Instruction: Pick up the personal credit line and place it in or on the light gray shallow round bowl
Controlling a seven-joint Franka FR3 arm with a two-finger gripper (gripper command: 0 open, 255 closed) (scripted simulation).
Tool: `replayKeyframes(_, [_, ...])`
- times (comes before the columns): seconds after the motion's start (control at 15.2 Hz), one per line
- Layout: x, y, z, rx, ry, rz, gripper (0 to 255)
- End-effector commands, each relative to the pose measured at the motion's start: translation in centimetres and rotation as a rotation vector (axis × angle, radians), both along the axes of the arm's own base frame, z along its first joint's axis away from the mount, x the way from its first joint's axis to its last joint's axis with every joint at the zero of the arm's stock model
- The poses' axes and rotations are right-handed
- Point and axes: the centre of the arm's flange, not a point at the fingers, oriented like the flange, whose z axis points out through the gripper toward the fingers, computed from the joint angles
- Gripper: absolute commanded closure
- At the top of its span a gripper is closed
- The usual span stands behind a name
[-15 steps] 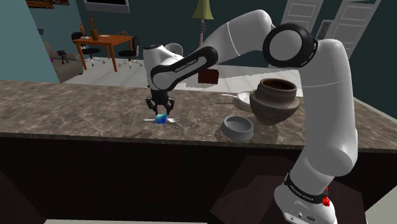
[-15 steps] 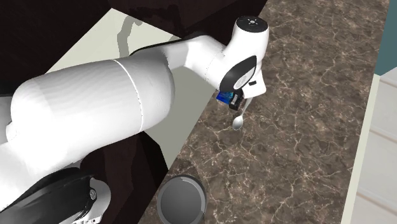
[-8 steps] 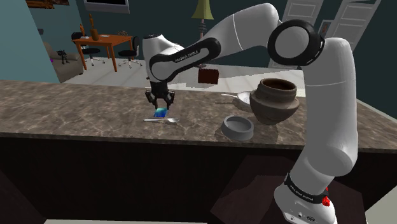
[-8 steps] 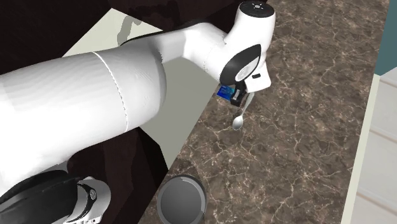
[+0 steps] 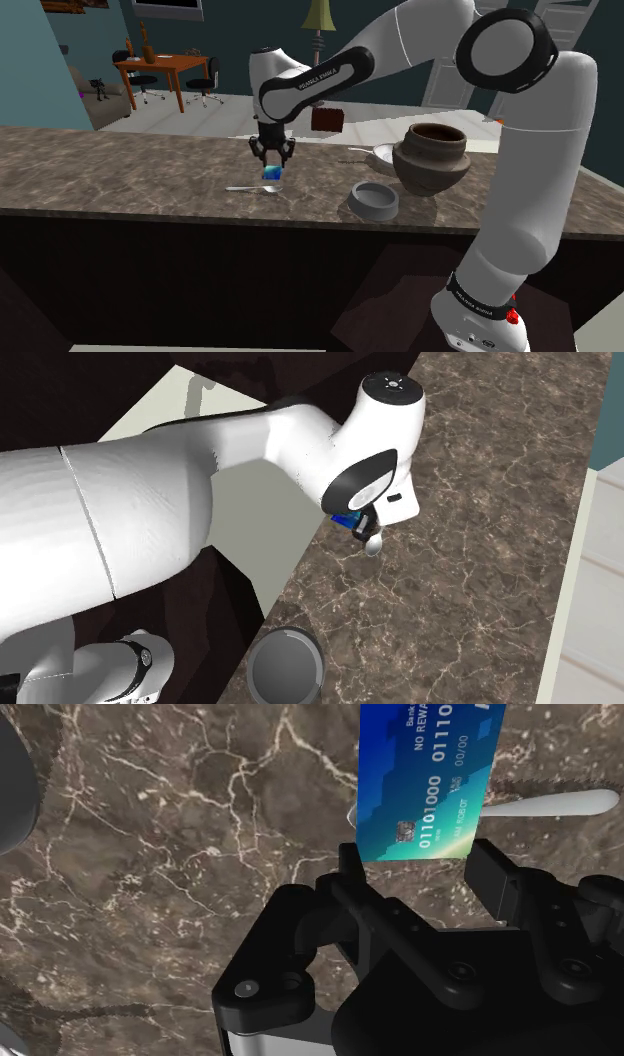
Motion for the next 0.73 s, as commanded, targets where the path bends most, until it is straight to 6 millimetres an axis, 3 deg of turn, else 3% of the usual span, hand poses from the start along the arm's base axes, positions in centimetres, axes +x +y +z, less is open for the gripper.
replayKeyframes(0.0, [-2.3, -1.8, 0.0, 0.000, 0.000, 0.000, 255])
replayKeyframes(0.66, [-12.3, -10.4, 0.4, 0.000, 0.000, 0.000, 255])
